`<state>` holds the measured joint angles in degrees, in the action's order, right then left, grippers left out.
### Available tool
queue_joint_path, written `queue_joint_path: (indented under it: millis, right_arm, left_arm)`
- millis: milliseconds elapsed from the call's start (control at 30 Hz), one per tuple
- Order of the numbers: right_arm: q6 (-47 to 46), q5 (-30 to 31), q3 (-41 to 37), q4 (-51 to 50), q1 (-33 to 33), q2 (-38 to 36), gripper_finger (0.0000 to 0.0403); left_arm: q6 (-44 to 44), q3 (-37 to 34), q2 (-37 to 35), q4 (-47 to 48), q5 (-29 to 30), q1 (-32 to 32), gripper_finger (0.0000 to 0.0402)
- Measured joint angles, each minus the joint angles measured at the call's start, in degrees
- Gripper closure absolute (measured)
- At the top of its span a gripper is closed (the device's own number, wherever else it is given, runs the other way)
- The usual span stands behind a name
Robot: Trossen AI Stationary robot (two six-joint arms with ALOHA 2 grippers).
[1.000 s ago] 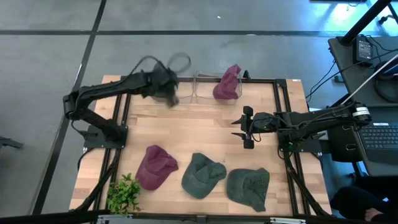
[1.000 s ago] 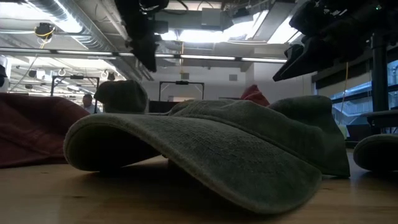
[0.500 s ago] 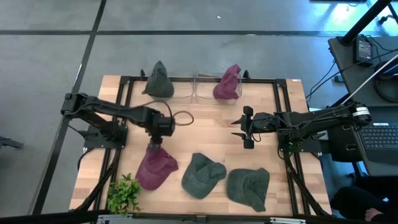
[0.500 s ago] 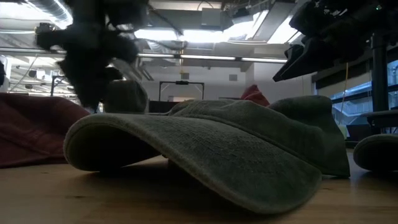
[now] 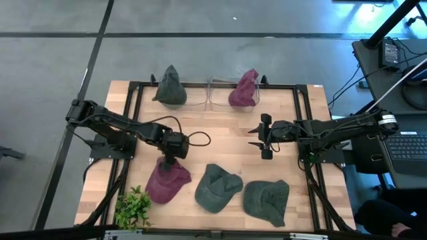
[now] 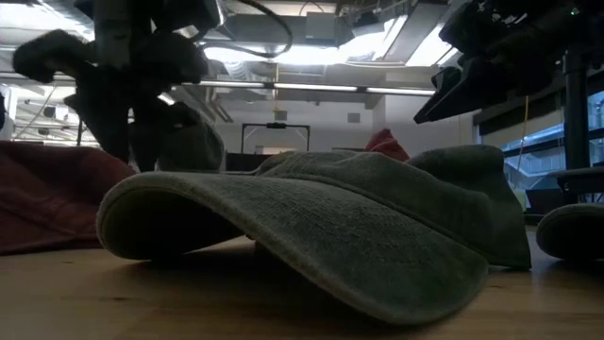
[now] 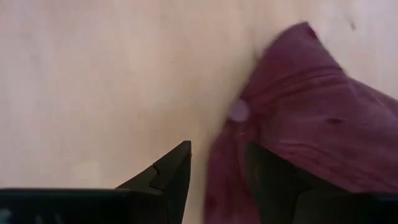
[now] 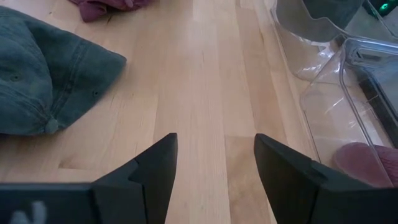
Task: Pick & Place hat
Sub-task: Put the red cap into the right transparent bin
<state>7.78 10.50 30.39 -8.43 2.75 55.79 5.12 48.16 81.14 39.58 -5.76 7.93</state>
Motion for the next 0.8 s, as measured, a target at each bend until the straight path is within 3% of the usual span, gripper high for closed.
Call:
queue_joint_path:
  millis: [233, 500, 800]
  right_arm:
    - [0.2, 0.0, 0.0, 0.0, 0.0, 0.0, 0.0189]
    - [0.1, 0.0, 0.0, 0.0, 0.0, 0.0, 0.0189]
    - [0.1, 0.0, 0.0, 0.0, 0.0, 0.0, 0.0189]
  left_arm:
    - [-2.2, 0.0, 3.1, 2.5, -0.4, 1.9, 0.0258]
    - [0.4, 0.0, 11.2, 2.8, 0.0, 2.9, 0.0258]
    - [-8.4, 0.2, 14.1, 1.8, 1.7, 3.0, 0.0258]
